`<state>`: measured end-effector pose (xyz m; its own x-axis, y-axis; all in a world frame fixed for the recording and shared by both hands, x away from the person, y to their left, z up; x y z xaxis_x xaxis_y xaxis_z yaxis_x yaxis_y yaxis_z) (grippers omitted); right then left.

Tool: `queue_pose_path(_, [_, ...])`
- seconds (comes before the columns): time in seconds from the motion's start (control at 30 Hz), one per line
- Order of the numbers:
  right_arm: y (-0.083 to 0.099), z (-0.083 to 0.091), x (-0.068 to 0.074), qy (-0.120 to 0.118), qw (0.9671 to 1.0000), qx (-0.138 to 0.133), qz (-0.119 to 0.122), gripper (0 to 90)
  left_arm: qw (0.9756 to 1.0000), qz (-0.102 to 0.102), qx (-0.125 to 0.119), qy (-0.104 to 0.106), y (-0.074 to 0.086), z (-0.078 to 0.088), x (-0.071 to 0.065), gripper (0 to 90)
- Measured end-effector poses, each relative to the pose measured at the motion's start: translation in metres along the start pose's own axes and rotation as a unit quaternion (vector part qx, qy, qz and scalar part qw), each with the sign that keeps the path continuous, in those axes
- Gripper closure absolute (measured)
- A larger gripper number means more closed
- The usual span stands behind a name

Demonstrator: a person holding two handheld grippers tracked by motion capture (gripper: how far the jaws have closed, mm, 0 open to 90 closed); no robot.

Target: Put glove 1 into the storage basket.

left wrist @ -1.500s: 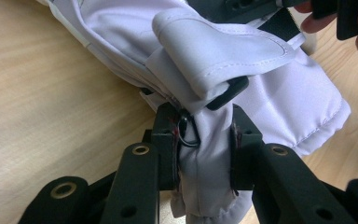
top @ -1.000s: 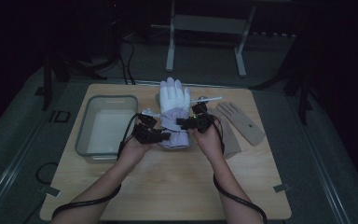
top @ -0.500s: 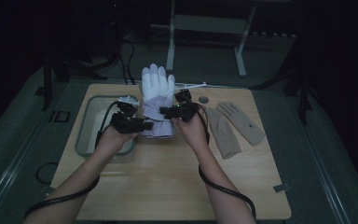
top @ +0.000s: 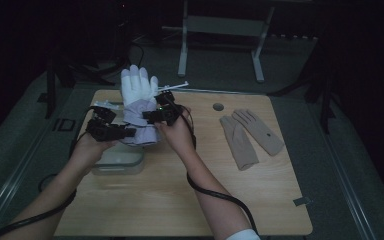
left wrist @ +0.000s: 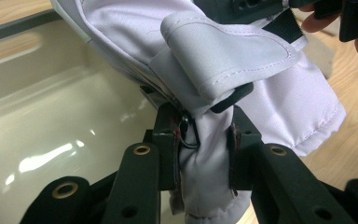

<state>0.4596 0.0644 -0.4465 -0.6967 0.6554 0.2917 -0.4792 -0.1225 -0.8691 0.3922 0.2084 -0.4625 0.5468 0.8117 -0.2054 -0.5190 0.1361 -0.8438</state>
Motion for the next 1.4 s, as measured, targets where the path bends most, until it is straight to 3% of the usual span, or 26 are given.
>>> queue_pose_path(0.03, [0.000,0.000,0.000,0.000,1.0000,0.000,0.000,68.0,1.0000,0.000,0.000,0.000,0.000,0.000,0.000,70.8])
queue_pose_path(0.07, [0.001,-0.017,0.013,-0.007,1.0000,0.005,0.004,67.9,1.0000,0.003,0.005,-0.007,0.004,0.007,0.010,70.8])
queue_pose_path(0.13, [0.001,-0.021,0.016,-0.008,0.9999,0.008,0.003,67.9,0.9999,0.006,0.008,-0.010,0.006,0.010,0.015,70.8])
queue_pose_path(0.17, [0.003,-0.033,0.025,-0.013,0.9998,0.013,0.003,67.9,0.9997,0.005,0.016,-0.016,0.011,0.017,0.023,70.8])
queue_pose_path(0.47, [0.026,-0.071,0.044,-0.031,0.9984,0.047,-0.001,67.9,0.9980,0.021,0.054,-0.027,0.040,0.028,0.053,71.0])
queue_pose_path(0.6, [0.039,-0.081,0.042,-0.026,0.9979,0.059,-0.008,67.9,0.9967,0.031,0.070,-0.029,0.054,0.019,0.061,71.0])
queue_pose_path(0.8, [0.063,-0.097,0.034,0.006,0.9948,0.102,0.002,67.9,0.9931,0.050,0.104,-0.022,0.074,-0.001,0.068,70.9])
queue_pose_path(0.97, [0.071,-0.101,0.032,0.009,0.9915,0.130,0.001,67.1,0.9902,0.058,0.124,-0.025,0.082,-0.007,0.070,70.8])
queue_pose_path(1.1, [0.072,-0.102,0.033,0.019,0.9894,0.143,0.016,64.9,0.9882,0.066,0.136,-0.020,0.086,-0.009,0.070,70.6])
queue_pose_path(1.2, [0.073,-0.100,0.034,0.023,0.9871,0.158,0.014,59.5,0.9871,0.065,0.145,-0.018,0.086,-0.010,0.068,70.3])
queue_pose_path(1.3, [0.076,-0.098,0.029,0.028,0.9831,0.180,0.022,53.2,0.9844,0.052,0.168,-0.016,0.088,-0.012,0.066,69.3])
queue_pose_path(1.4, [0.081,-0.098,0.023,0.023,0.9814,0.190,0.012,50.8,0.9824,0.047,0.180,-0.014,0.090,-0.016,0.063,63.0])
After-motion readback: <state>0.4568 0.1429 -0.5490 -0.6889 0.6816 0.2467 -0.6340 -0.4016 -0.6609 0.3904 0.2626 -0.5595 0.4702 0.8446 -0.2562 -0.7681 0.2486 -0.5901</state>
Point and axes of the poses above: each handheld gripper's, and its own axes: z roughly backward along the jaws, y roughly out of its underside, x roughly to its left, the point moved 6 cm from there along -z, roughly forward along the jaws, and after that the axes turned 15 degrees about -x, right-handed, at the moved point
